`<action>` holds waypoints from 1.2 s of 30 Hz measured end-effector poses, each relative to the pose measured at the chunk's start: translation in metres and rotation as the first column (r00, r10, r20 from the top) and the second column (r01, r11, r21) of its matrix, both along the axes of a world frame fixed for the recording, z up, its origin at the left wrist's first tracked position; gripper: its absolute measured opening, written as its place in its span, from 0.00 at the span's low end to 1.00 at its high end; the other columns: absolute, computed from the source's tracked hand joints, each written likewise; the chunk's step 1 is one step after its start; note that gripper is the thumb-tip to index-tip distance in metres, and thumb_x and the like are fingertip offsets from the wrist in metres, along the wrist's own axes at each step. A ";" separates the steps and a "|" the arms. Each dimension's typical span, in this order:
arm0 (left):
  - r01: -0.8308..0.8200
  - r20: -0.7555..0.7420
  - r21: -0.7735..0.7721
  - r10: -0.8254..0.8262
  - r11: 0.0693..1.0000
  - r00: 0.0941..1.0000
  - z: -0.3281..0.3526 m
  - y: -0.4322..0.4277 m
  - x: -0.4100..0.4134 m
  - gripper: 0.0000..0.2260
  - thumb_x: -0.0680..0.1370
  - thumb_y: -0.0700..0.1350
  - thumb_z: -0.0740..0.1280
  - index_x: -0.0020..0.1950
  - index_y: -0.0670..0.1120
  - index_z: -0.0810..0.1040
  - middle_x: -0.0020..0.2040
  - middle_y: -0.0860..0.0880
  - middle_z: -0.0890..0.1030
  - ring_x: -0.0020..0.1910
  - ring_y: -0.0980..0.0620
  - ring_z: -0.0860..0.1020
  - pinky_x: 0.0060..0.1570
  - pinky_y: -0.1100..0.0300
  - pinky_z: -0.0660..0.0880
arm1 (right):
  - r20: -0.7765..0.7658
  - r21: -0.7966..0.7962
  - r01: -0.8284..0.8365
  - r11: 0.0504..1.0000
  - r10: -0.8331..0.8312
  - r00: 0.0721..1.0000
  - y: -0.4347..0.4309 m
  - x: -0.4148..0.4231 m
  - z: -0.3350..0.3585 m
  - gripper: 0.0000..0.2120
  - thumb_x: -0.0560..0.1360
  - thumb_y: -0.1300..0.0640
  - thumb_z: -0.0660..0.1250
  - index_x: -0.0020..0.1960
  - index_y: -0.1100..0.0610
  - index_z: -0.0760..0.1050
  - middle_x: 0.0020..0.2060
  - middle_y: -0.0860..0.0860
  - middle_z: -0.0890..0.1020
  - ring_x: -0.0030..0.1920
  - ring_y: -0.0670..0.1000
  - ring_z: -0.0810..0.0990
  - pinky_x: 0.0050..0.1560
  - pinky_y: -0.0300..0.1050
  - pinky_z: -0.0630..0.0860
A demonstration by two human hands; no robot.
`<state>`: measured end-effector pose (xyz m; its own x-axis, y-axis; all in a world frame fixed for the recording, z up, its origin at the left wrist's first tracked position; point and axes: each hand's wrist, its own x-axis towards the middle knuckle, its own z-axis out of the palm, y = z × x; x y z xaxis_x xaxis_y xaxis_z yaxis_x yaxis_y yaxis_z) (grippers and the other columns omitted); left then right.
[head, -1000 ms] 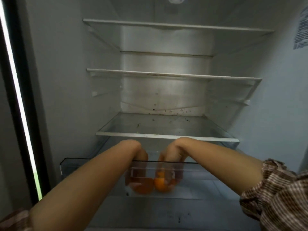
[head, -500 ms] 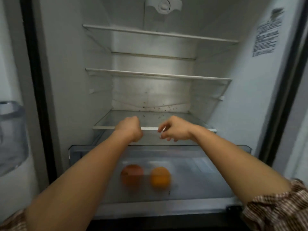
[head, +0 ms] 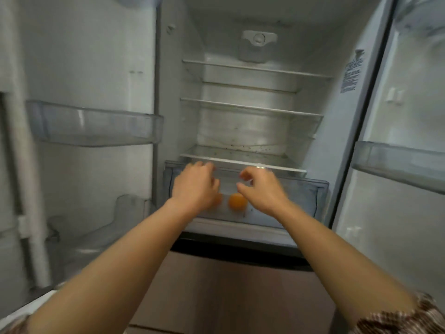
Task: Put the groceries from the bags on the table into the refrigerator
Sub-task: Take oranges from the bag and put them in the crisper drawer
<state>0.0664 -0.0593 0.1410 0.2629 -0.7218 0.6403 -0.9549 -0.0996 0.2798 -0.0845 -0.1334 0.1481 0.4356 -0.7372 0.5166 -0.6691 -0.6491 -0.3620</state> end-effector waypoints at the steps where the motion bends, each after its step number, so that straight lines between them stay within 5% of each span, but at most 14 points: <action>1: -0.015 0.032 -0.001 0.015 1.000 0.999 -0.009 0.021 -0.004 0.15 0.77 0.48 0.61 0.62 0.47 0.74 0.60 0.45 0.77 0.61 0.43 0.72 0.52 0.50 0.72 | 0.020 -0.004 -0.033 0.999 0.033 0.999 0.017 0.000 -0.008 0.14 0.74 0.53 0.67 0.58 0.55 0.78 0.55 0.53 0.82 0.56 0.55 0.79 0.56 0.50 0.75; 10: -0.218 0.151 -0.041 0.222 0.975 0.963 -0.032 0.208 0.030 0.16 0.77 0.47 0.61 0.65 0.46 0.73 0.62 0.46 0.75 0.61 0.45 0.70 0.53 0.51 0.72 | -0.028 -0.106 -0.257 0.961 0.255 0.966 0.164 0.052 -0.028 0.17 0.77 0.50 0.64 0.62 0.55 0.73 0.58 0.53 0.78 0.59 0.55 0.76 0.54 0.49 0.74; 17: -0.409 0.090 -0.122 0.421 0.904 0.903 -0.035 0.365 0.105 0.15 0.77 0.46 0.61 0.63 0.47 0.74 0.62 0.47 0.75 0.60 0.46 0.72 0.49 0.53 0.72 | 0.010 -0.138 -0.496 0.857 0.502 0.865 0.294 0.159 -0.036 0.14 0.76 0.53 0.65 0.60 0.56 0.75 0.57 0.53 0.79 0.55 0.54 0.77 0.53 0.50 0.75; 27: -0.708 0.013 0.134 0.713 0.694 0.701 -0.100 0.627 0.272 0.18 0.78 0.46 0.59 0.68 0.47 0.69 0.66 0.46 0.72 0.64 0.46 0.69 0.55 0.51 0.70 | -0.077 0.027 -0.719 0.694 0.719 0.691 0.527 0.359 -0.096 0.21 0.76 0.50 0.64 0.68 0.55 0.69 0.65 0.52 0.73 0.65 0.54 0.71 0.61 0.51 0.71; 36: -0.797 -0.126 0.298 0.849 0.526 0.513 -0.150 0.803 0.382 0.19 0.78 0.46 0.58 0.69 0.46 0.67 0.67 0.44 0.70 0.65 0.45 0.67 0.59 0.51 0.68 | -0.203 0.119 -0.793 0.597 0.797 0.569 0.693 0.500 -0.152 0.23 0.77 0.48 0.63 0.70 0.53 0.66 0.67 0.52 0.72 0.67 0.54 0.68 0.65 0.54 0.65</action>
<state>0.4479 0.7438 -0.0088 0.9143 -0.1900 0.3577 -0.3215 -0.8776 0.3556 0.4157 0.5599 -0.0039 0.9444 -0.0449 0.3258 0.0557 -0.9545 -0.2930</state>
